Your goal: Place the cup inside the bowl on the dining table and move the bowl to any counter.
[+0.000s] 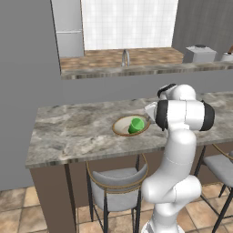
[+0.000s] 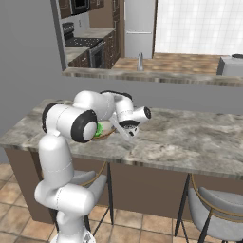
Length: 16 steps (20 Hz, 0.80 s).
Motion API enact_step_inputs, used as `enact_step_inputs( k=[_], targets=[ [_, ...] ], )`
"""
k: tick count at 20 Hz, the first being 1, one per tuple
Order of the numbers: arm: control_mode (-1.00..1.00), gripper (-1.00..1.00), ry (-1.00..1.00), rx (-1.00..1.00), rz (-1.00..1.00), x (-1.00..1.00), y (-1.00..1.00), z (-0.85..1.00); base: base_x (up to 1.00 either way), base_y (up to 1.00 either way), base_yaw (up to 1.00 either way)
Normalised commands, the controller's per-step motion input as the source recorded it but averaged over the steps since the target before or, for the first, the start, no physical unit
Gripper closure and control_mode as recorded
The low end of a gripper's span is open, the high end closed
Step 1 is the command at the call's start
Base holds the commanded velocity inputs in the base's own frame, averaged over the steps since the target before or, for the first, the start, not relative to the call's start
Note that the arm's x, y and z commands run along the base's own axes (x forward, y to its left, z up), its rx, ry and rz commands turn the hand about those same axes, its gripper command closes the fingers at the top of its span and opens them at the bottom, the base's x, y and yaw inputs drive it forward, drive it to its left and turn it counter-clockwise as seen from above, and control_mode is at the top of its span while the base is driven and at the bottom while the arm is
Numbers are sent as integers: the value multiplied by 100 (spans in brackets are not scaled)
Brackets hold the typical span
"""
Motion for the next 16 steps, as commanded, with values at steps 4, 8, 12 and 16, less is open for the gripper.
enact_step_inputs(
  k=[4,8,12,16],
  targets=[
    [-100,100,0,7,0,0,0,28,0,0,0],
    [-100,100,-3,9,0,0,0,8,0,0,0],
    [-100,100,-4,8,0,0,-1,11,0,0,0],
    [-100,100,-3,6,0,-2,-1,21,0,0,0]
  ],
)
